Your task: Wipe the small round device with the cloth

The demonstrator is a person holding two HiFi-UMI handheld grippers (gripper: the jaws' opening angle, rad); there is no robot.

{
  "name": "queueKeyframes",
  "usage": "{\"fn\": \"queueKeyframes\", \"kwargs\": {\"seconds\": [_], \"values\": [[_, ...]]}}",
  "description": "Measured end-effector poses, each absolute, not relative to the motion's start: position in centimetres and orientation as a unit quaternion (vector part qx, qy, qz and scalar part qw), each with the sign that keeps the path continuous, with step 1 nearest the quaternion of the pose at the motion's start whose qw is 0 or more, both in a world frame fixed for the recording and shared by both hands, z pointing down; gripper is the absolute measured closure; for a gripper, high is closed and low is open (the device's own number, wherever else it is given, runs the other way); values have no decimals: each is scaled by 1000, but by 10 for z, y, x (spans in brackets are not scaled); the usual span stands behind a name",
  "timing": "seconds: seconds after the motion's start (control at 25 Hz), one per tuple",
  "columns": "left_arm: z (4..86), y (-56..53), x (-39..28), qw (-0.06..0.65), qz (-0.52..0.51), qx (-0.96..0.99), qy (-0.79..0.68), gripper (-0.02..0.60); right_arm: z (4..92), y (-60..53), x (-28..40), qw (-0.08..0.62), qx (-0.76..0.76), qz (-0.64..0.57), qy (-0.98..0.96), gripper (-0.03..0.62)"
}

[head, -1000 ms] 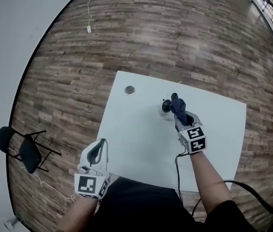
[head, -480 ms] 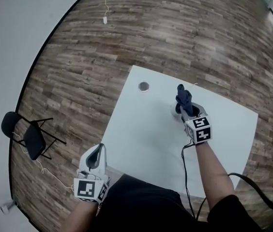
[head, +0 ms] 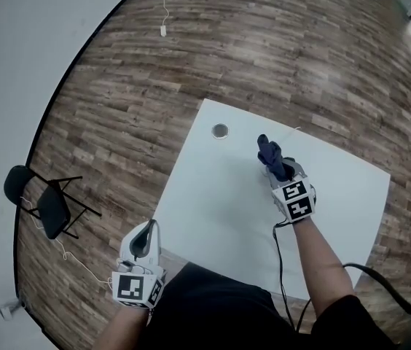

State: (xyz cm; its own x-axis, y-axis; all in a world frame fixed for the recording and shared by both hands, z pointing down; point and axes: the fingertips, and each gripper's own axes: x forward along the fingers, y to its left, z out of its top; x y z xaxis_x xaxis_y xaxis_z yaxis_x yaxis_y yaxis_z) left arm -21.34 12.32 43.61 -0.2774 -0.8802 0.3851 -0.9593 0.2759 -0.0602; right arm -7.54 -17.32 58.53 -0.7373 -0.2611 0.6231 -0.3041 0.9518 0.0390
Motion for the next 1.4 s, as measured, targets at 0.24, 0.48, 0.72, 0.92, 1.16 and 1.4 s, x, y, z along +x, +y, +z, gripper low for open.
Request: {"fn": "queueKeyframes", "kwargs": {"seconds": [0.24,0.48,0.72,0.92,1.16,1.4], "values": [[435,123,-208,138,146,587,-784,574,597,-154,-81,339,126,51,-931,505],[435,128,-208,139,153,583,-786,574,626,-139,-72,357,118,78,-923,505],[435,125,-209,143,151,586,-783,574,640,-124,-62,376,104,97,-916,505],[427,118,-209,131,148,593,-781,574,587,-142,-69,323,119,50,-938,503],[427,129,-211,131,149,584,-787,574,575,-184,-68,324,158,11,-933,503],[430,140,-214,138,146,571,-796,574,592,-194,-64,349,153,24,-924,503]]}}
